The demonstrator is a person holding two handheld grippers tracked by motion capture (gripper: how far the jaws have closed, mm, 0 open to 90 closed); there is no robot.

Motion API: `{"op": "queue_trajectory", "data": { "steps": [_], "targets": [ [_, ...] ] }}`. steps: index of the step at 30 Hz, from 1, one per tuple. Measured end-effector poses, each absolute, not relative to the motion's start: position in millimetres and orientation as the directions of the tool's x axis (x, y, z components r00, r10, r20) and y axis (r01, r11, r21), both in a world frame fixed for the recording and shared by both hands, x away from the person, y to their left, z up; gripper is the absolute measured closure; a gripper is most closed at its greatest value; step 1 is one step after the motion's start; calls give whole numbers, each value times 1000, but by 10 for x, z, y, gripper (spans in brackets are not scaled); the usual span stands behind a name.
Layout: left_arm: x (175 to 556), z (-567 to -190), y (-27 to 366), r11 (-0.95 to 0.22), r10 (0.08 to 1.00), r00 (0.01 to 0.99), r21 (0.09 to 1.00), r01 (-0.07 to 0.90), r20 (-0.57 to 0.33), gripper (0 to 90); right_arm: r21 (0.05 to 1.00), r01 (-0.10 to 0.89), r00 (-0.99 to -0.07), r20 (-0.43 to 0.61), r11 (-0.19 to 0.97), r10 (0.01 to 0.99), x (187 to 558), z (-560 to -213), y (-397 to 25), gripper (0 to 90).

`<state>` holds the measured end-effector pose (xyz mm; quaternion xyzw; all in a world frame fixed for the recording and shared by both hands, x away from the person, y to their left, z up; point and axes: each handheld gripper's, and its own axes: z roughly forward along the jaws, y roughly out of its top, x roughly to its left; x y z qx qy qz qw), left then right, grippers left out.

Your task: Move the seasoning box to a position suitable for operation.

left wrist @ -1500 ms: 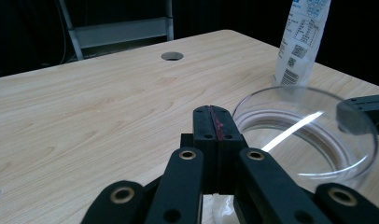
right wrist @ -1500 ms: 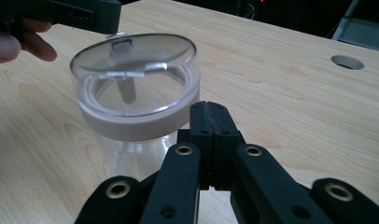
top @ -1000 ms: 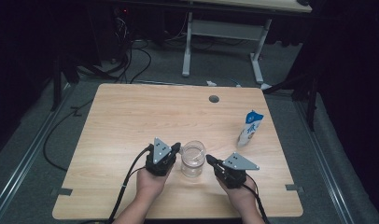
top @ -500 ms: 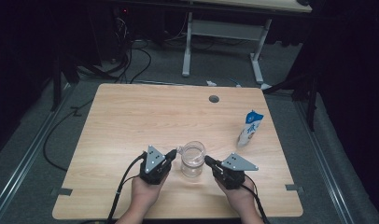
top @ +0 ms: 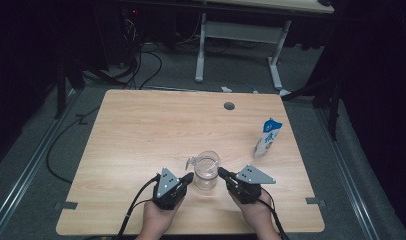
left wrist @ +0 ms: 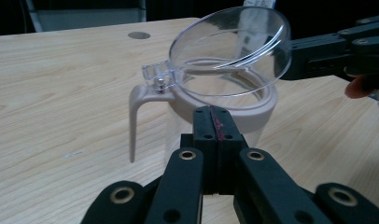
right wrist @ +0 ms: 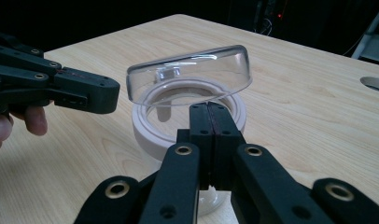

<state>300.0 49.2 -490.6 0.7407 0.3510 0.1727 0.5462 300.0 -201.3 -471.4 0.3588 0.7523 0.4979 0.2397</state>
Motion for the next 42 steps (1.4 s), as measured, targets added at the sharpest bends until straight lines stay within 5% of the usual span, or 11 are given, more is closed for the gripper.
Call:
{"op": "queue_trajectory", "data": {
  "steps": [42],
  "targets": [
    [2990,-4863,332,-110,684,712,942,319,-161,900,924,303,-626,8,234,780,3068,-4775,-1972,892]
  ]
}}
